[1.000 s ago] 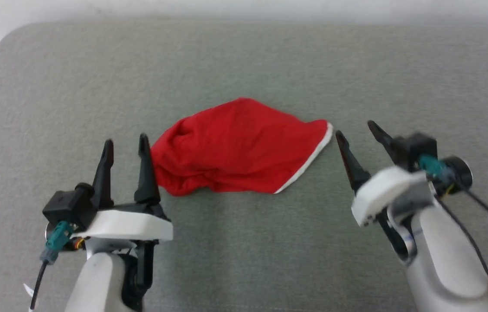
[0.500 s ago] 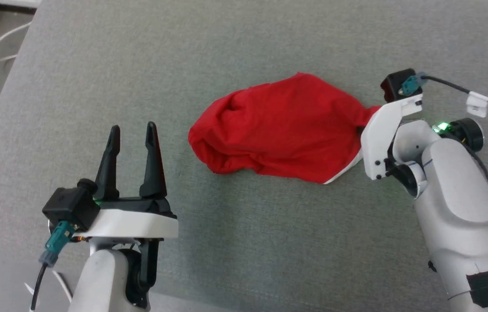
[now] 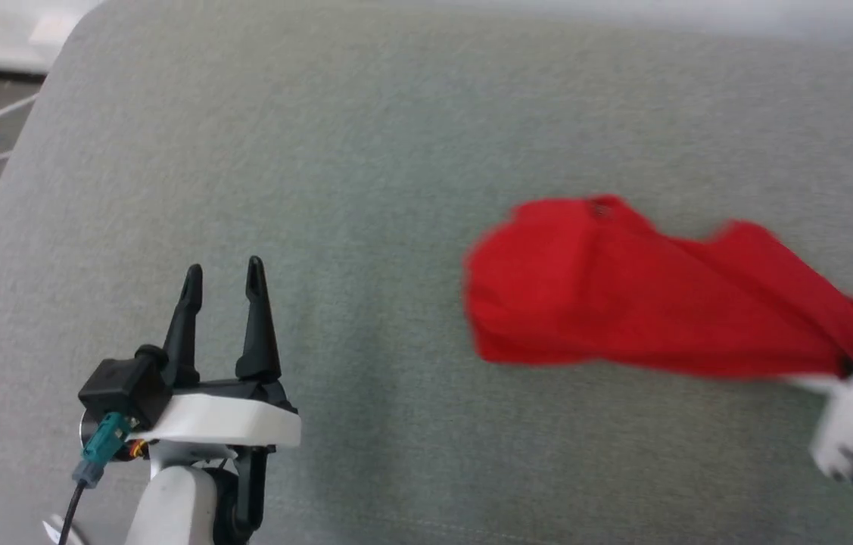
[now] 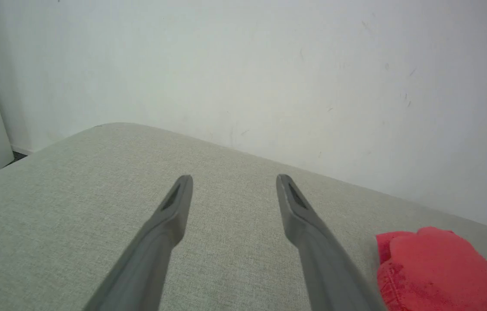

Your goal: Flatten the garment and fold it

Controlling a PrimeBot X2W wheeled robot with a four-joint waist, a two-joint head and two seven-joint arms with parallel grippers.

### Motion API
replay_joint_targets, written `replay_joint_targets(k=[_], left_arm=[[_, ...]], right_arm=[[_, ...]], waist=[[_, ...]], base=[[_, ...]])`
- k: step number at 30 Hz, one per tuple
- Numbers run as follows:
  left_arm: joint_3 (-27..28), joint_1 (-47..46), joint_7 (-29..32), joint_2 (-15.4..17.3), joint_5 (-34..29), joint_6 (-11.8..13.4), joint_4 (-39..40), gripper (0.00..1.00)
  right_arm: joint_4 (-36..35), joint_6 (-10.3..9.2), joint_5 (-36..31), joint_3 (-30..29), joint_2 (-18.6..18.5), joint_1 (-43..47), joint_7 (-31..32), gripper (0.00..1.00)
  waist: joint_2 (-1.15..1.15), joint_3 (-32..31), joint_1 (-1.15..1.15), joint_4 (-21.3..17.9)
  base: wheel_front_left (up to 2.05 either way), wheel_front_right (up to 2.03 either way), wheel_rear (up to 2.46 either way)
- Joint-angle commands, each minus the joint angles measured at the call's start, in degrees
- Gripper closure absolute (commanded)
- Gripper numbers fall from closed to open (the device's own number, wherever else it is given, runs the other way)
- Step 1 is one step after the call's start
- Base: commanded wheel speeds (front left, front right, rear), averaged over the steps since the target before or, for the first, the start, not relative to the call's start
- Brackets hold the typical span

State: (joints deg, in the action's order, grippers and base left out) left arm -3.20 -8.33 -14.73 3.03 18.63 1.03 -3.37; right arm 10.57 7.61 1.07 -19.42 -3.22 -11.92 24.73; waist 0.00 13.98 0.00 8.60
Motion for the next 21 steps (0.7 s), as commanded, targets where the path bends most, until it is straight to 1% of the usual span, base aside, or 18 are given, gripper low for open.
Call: replay_joint_targets(k=[1,3,4,5,6,9,13,15,16,18,21], left_arm=[[0.4,0.6,-0.3,-0.1,-0.5,-0.5,-0.2,0.00],[0.5,0.8,-0.3,-0.1,-0.8,-0.9,-0.4,0.00],[0.4,0.9,-0.3,-0.1,-0.9,-1.1,-0.6,0.00],[0.3,0.9,-0.3,-0.1,-1.1,-1.3,-0.8,0.00],[0.3,0.9,-0.3,-0.1,-1.2,-1.6,-1.0,0.00],[-0.1,0.9,-0.3,-0.1,-1.6,-2.4,-1.8,0.00],[-2.2,0.5,-0.3,-0.1,-1.8,-3.9,-3.5,0.00],[-4.8,-0.4,-0.3,-0.1,-2.1,-4.9,-5.2,0.00],[-6.6,-1.1,-0.3,-0.1,-2.4,-5.4,-6.4,0.00],[-10.4,-3.1,-0.1,-0.1,-2.4,-6.3,-9.4,0.00],[-16.3,-7.2,2.5,-0.1,-1.8,-7.0,-13.3,0.00]], right_arm=[[-2.9,-0.12,-0.2,-2.8,0.2,3.6,1.4,1.00],[-4.5,-0.12,1.2,-5.5,0.3,7.2,2.5,1.00],[-4.6,-0.12,2.6,-5.8,0.3,8.5,2.6,0.93],[-4.6,-0.12,4.3,-5.7,0.3,9.4,2.1,0.41],[-4.5,-0.12,5.6,-5.5,0.3,10.2,1.2,0.00],[-5.6,-0.12,7.1,-3.0,0.3,11.2,-4.5,0.00],[-9.3,-0.12,5.5,2.9,0.3,11.4,-17.4,0.00],[-10.9,-0.12,4.5,6.1,0.3,11.7,-22.7,0.00],[-11.4,-0.12,4.0,7.6,0.3,12.0,-24.4,0.00],[-12.0,-0.12,3.4,10.2,0.3,12.3,-27.1,0.00],[-11.9,-0.12,3.2,12.8,0.3,12.0,-29.2,0.00]], waist=[[0.00,-3.6,0.00,-3.8],[0.00,-4.0,0.00,-4.7],[0.00,-4.1,0.00,-5.0],[0.00,-4.2,0.00,-5.3],[0.00,-4.3,0.00,-5.5],[0.00,-4.7,0.00,-6.1],[0.00,-5.0,0.00,-6.6],[0.00,-5.1,0.00,-6.9],[0.00,-5.1,0.00,-7.1],[0.00,-4.9,0.00,-7.6],[0.00,-4.4,0.00,-8.6]], base=[[0.00,0.00,0.00],[0.00,0.00,0.00],[0.00,0.00,0.00],[0.00,0.00,0.00],[0.00,0.00,0.00],[0.00,0.00,0.00],[0.00,0.00,0.00],[0.00,0.00,0.00],[0.00,0.00,0.00],[0.00,0.00,0.00],[0.00,0.00,0.00]])
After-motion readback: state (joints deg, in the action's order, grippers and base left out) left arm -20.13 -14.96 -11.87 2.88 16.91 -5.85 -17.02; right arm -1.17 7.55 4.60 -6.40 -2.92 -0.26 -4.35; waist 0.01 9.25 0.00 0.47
